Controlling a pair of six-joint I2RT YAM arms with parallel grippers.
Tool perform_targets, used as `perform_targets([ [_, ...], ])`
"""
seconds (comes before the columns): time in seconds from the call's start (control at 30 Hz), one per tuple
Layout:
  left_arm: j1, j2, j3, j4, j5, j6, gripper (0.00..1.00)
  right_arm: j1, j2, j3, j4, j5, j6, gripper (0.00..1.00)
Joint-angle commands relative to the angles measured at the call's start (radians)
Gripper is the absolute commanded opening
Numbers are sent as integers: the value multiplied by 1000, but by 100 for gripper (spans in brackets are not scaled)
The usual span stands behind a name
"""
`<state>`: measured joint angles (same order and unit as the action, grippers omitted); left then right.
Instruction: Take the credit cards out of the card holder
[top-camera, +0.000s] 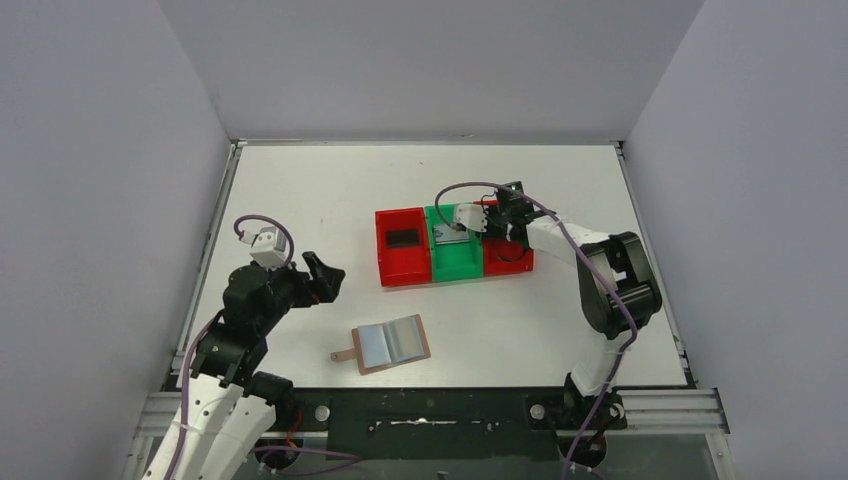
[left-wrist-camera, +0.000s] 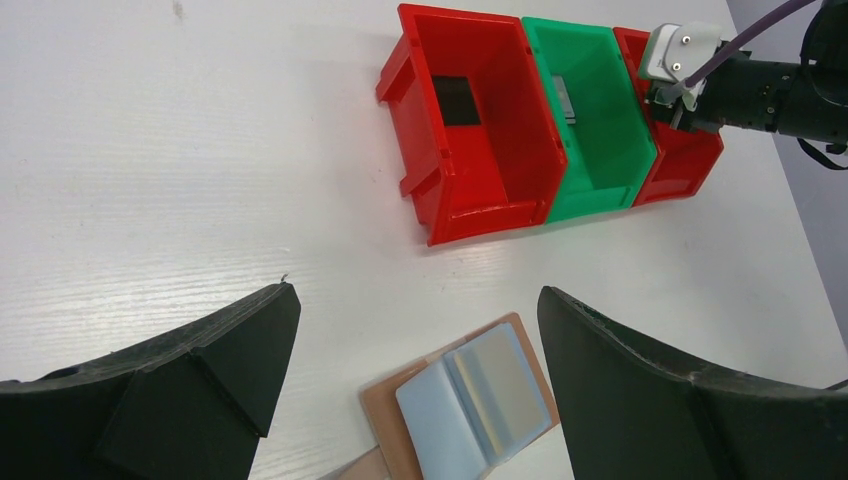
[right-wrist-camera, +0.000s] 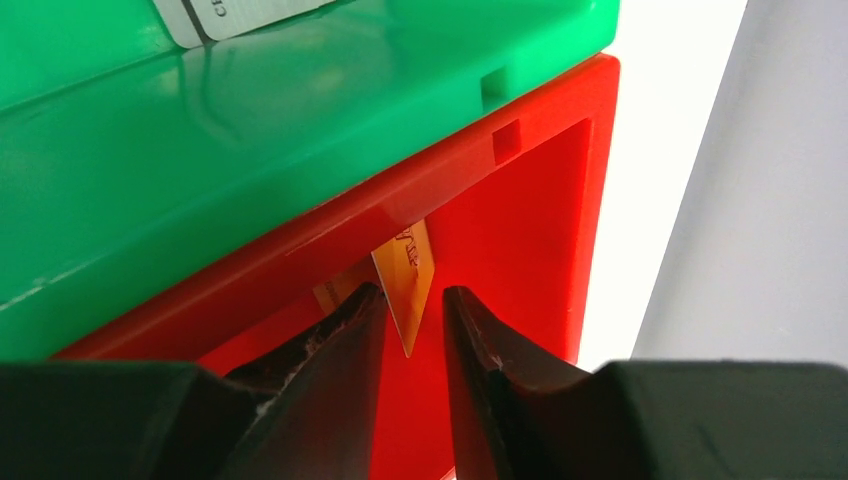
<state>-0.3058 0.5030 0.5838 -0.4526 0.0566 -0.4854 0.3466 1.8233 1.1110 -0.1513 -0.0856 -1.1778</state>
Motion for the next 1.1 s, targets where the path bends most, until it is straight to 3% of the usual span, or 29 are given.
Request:
perform_targets([
  [0.0, 5, 1, 10, 48, -9, 15, 91, -4, -73, 19, -22, -52, 47, 30],
  [0.33, 5, 13, 9, 48, -6, 15, 91, -10, -138, 9, -16, -81, 112, 33],
  [0.47, 6, 15, 8, 49, -4, 14, 91, -9, -197, 5, 35, -73, 232, 35],
  [0.63, 6, 19, 10, 49, -3, 14, 91, 3, -350, 12, 121, -72, 669, 46],
  [0.73, 11, 21, 10, 51, 0, 14, 91, 50, -487, -49, 159, 12, 1031, 61],
  [0.8, 16, 26, 11, 51, 1, 15, 91, 88, -541, -53, 79, 179, 1311, 75],
  [0.87, 19, 33, 11, 49, 2, 15, 92, 85, -567, -57, -43, 164, 1526, 82],
  [0.97, 23, 50, 14, 46, -2, 10, 93, 117, -651, -193, -47, 142, 1724, 94],
  [1.07, 26, 68, 17, 37, -11, -2, 94, 186, -760, -386, 111, 93, 1876, 93],
])
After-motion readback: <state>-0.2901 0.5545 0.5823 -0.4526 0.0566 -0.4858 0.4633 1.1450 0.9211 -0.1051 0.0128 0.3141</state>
